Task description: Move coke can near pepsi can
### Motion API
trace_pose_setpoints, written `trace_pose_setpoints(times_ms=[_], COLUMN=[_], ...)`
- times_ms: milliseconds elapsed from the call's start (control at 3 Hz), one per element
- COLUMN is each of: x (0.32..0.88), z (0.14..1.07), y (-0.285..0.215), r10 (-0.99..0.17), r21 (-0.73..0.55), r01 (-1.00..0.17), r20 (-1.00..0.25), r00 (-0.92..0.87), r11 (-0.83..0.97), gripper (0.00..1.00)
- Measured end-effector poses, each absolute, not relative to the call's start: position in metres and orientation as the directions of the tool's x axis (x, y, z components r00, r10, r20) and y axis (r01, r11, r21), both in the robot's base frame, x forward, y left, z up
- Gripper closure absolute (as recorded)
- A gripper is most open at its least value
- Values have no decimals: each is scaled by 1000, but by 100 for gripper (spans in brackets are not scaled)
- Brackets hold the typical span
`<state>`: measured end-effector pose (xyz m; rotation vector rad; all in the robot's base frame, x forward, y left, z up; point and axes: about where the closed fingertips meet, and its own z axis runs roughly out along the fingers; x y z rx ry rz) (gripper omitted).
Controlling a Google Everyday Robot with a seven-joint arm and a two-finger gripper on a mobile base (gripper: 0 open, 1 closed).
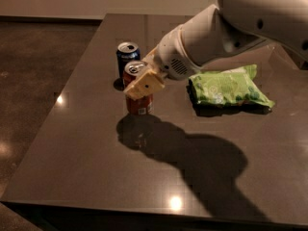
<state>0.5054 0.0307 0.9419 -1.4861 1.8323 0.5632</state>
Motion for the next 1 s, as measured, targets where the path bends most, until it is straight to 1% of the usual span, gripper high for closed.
trace_pose_setpoints(times_ms=[333,667,1000], x=[543,564,582], z=[929,919,911], y=[34,33,28], r10=[-669,-681,-692], r21=[-119,-134,-139], r01=[-945,-933,-919], r20=[-733,-718,-701], r00=[-122,-141,-171], r11=[304,335,368], gripper=[100,100,74])
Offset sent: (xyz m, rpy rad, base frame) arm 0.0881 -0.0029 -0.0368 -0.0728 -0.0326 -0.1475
